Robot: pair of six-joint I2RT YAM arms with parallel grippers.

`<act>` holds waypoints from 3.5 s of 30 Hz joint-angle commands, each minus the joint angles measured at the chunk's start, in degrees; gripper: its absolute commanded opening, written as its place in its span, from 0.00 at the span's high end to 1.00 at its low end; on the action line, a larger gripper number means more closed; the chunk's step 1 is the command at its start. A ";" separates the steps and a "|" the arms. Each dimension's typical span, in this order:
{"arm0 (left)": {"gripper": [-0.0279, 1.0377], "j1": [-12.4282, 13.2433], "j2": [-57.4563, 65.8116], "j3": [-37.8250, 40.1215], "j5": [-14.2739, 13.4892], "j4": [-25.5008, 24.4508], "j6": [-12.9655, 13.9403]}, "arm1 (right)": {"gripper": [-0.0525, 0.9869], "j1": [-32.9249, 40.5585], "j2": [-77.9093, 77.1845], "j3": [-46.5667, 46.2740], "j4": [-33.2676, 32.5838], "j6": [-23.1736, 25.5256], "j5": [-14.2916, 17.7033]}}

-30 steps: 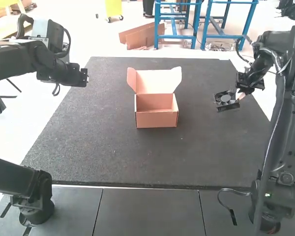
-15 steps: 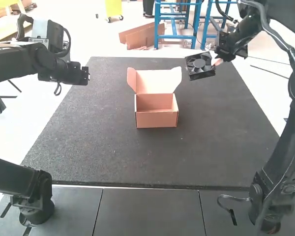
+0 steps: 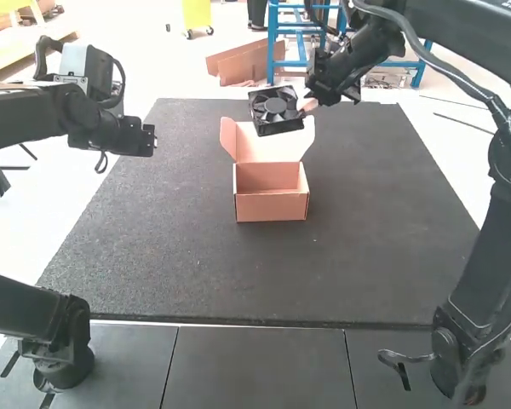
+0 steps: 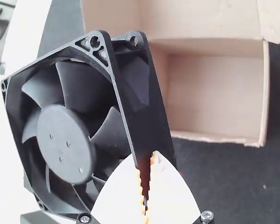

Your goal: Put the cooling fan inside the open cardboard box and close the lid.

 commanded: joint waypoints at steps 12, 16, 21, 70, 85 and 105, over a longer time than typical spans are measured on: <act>0.07 -4.74 -0.01 0.45 0.64 2.21 -1.76 | 0.95 0.48 13.65 2.45 6.91 -0.06 2.33; 0.07 -4.74 0.17 0.89 0.64 2.21 -1.76 | 0.96 0.39 17.25 3.85 6.91 -1.11 2.59; 0.07 -4.74 0.43 1.50 0.64 2.73 -1.76 | 0.96 0.39 20.95 4.38 6.91 -1.73 2.68; 0.06 -9.14 39.63 30.24 -2.44 13.02 -5.36 | 0.09 -13.15 22.88 11.24 21.68 -20.80 0.13; 0.06 -9.14 47.80 39.29 -2.35 10.03 -6.42 | 0.18 -13.32 25.34 11.15 21.41 -20.19 -8.13; 0.06 -13.35 48.60 40.09 -2.00 8.53 -6.68 | 0.63 -13.06 27.01 11.15 18.78 -15.70 -12.26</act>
